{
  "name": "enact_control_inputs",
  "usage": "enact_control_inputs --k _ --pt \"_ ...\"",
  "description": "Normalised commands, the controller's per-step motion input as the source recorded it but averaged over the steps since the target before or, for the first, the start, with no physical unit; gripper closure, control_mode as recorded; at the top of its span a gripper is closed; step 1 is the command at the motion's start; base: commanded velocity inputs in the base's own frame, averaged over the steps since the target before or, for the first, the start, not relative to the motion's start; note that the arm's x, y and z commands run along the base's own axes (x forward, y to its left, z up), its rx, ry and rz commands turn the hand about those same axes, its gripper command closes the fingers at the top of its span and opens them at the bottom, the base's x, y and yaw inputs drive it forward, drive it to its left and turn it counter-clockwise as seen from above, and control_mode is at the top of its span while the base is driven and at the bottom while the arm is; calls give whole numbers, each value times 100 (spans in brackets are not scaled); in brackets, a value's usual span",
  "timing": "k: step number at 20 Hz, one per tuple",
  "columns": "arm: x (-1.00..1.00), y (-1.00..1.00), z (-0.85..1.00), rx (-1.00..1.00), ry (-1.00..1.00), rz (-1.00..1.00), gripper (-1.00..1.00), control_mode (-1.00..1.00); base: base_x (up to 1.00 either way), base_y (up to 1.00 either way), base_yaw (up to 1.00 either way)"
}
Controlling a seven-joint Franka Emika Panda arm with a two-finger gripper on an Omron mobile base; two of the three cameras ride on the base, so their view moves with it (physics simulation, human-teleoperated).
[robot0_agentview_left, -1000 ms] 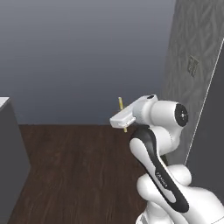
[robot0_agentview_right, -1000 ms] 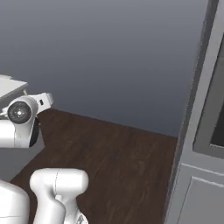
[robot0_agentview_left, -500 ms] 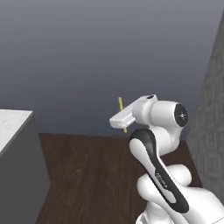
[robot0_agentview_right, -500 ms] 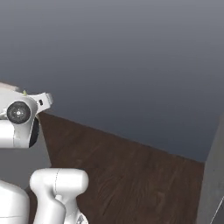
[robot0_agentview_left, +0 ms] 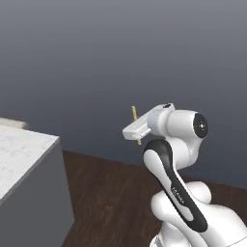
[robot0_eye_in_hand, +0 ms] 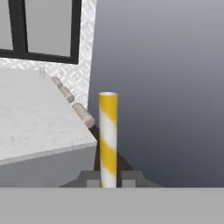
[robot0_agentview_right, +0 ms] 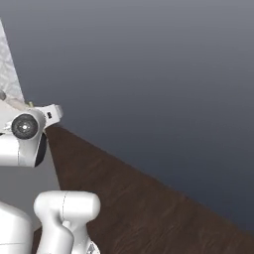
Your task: Take a straw from the drawer in front and place it inside the glass cup on the dining counter.
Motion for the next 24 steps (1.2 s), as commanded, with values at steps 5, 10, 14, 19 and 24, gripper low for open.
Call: enact_control_inputs --k 5,10,14,19,24 --pt "0 0 0 0 0 0 100 100 94 -30 54" --pt "0 0 0 0 0 0 100 100 78 -46 52" --pt "0 0 0 0 0 0 100 100 73 -51 53" --pt "0 0 0 0 0 0 100 100 67 -59 53" --pt "0 0 0 0 0 0 100 100 65 -61 52"
